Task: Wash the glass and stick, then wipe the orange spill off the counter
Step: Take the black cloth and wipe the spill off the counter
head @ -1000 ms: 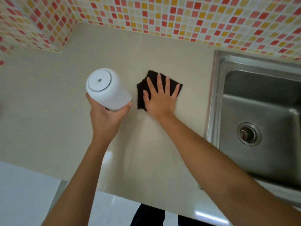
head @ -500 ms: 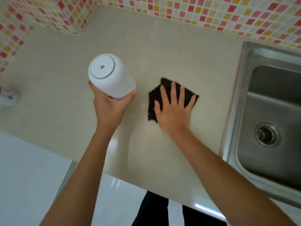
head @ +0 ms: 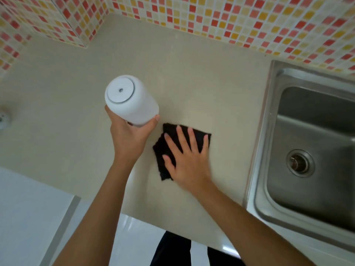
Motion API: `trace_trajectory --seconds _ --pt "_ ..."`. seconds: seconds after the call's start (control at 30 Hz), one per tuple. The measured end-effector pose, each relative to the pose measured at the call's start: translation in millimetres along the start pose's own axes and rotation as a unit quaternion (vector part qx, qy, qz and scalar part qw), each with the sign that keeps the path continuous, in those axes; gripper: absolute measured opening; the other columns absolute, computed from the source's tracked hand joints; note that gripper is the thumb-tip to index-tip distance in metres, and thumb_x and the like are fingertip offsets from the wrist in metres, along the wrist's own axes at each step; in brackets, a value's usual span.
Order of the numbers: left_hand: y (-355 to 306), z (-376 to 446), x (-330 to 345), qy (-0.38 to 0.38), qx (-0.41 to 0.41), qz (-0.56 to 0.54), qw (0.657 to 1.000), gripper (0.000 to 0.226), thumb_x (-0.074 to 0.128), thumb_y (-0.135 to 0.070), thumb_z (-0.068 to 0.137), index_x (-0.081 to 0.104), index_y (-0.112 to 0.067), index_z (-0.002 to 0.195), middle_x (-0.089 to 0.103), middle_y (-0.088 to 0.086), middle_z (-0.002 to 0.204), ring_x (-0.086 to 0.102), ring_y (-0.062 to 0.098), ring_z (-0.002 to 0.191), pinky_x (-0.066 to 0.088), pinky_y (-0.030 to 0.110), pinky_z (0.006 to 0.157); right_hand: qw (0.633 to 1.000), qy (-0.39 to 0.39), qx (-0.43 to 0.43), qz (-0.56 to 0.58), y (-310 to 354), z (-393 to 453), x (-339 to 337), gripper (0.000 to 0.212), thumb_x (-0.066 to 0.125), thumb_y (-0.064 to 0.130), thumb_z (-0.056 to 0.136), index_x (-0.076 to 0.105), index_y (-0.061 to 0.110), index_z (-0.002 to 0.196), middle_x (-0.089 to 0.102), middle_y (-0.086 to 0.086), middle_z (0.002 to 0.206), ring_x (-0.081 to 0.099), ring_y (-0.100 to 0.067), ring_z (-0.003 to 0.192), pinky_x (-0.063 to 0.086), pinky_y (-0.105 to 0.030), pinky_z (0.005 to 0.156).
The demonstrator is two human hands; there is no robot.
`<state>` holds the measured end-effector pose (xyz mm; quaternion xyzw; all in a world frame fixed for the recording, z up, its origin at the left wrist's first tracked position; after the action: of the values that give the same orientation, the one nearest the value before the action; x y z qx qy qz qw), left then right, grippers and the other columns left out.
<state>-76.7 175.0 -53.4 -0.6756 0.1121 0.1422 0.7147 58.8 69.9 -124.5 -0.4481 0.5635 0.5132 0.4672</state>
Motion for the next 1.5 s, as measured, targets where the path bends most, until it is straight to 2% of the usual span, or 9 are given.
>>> trace_trajectory --seconds 0.17,0.37,0.5,0.83,1.07,1.23,1.37,1.43,1.5 --pt "4 -12 14 0.018 -0.004 0.002 1.0 0.094 0.086 -0.027 0.069 0.027 -0.018 0.142 0.053 -0.009 0.132 0.054 0.001 0.117 0.051 0.029 0.096 0.989 0.019 0.149 0.007 -103 114 -14 0.066 0.016 0.068 0.092 0.021 0.038 0.151 0.015 -0.001 0.161 0.009 -0.029 0.148 -0.001 -0.066 0.113" --pt "5 -22 40 0.067 -0.011 0.01 0.998 0.095 0.087 -0.029 0.067 0.028 -0.021 0.141 0.057 -0.01 0.128 0.057 0.0 0.113 0.05 0.019 0.09 0.975 0.016 0.22 0.006 -176 92 -26 0.078 0.005 0.077 0.087 0.011 0.036 0.153 0.005 -0.002 0.163 -0.002 -0.028 0.149 -0.007 -0.064 0.113" --pt "1 -24 63 0.088 -0.024 -0.009 0.996 0.094 0.088 -0.031 0.065 0.029 -0.025 0.137 0.057 -0.008 0.128 0.057 0.0 0.112 0.051 0.029 0.095 0.975 -0.001 0.222 0.001 -162 30 -29 0.075 0.011 0.07 0.092 0.016 0.027 0.153 0.012 -0.01 0.161 0.007 -0.033 0.148 0.0 -0.061 0.116" --pt "-4 -25 99 0.155 0.004 -0.007 0.988 0.088 0.088 -0.027 0.066 0.027 -0.05 0.127 0.049 -0.024 0.127 0.05 -0.008 0.116 0.042 0.007 0.089 0.975 0.003 0.218 -0.049 -128 -35 -17 0.071 0.021 0.067 0.094 0.019 0.028 0.153 0.015 -0.009 0.161 0.011 -0.033 0.148 0.003 -0.06 0.116" --pt "1 -28 103 0.178 0.003 0.015 0.984 0.088 0.086 -0.03 0.069 0.024 -0.04 0.131 0.047 -0.018 0.128 0.045 -0.019 0.11 0.038 -0.001 0.085 0.974 -0.008 0.223 -0.042 -129 -39 -20 0.071 0.021 0.067 0.094 0.018 0.028 0.153 0.014 -0.009 0.161 0.01 -0.032 0.148 0.002 -0.058 0.117" --pt "4 -26 98 0.205 0.004 0.017 0.979 0.093 0.086 -0.033 0.068 0.023 -0.039 0.137 0.043 -0.031 0.128 0.043 -0.018 0.115 0.037 0.0 0.089 0.974 -0.038 0.219 0.04 -127 -34 -21 0.06 0.018 0.058 0.099 0.024 0.031 0.151 0.016 -0.007 0.161 0.011 -0.028 0.148 0.004 -0.055 0.118" --pt "10 -55 82 0.143 -0.057 0.038 0.987 0.094 0.081 -0.033 0.074 0.022 -0.021 0.146 0.038 -0.004 0.143 0.038 0.008 0.133 0.036 0.032 0.111 0.897 -0.151 0.355 0.217 -159 -53 -34 0.053 0.046 0.034 0.098 0.031 0.022 0.148 0.017 -0.008 0.16 0.018 -0.028 0.146 0.022 -0.053 0.116" --pt "6 -83 72 0.068 -0.073 0.057 0.993 0.069 0.07 -0.023 0.086 0.031 -0.013 0.143 0.044 0.005 0.133 0.046 0.019 0.124 0.041 0.041 0.106 0.85 -0.15 0.426 0.27 -179 -62 -35 0.061 0.057 0.039 0.093 0.036 0.017 0.145 0.033 -0.01 0.151 0.031 -0.033 0.138 0.032 -0.052 0.111" --pt "-14 -105 80 0.073 -0.004 0.082 0.994 0.039 0.059 -0.012 0.092 0.048 -0.014 0.129 0.052 0.001 0.114 0.053 0.019 0.106 0.047 0.039 0.096 0.847 -0.143 0.436 0.268 -189 -66 -40 0.056 0.064 0.047 0.086 0.053 0.014 0.129 0.052 -0.01 0.127 0.047 -0.03 0.12 0.044 -0.045 0.099"
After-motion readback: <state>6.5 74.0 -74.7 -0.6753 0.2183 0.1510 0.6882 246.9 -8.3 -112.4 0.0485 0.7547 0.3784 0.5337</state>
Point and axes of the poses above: each hand's wrist, its own z-axis towards the middle knuckle, its own x-axis out of the palm, y = z × x, the point moved 5 cm from there along z, towards the middle knuckle
